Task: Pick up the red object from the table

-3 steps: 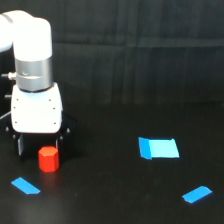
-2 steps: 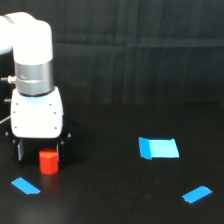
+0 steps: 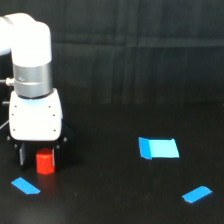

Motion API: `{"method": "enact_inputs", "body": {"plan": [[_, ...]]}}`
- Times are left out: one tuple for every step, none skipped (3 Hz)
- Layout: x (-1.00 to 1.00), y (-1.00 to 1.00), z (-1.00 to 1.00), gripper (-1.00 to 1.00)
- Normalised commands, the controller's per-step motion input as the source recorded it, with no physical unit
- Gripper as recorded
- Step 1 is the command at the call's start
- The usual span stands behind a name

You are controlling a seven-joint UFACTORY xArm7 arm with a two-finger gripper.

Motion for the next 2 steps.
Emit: {"method": "enact_inputs", "body": {"plan": [[-0.03, 0.02, -0.12, -0.94], [0.02, 0.07, -0.25, -0.99]]}}
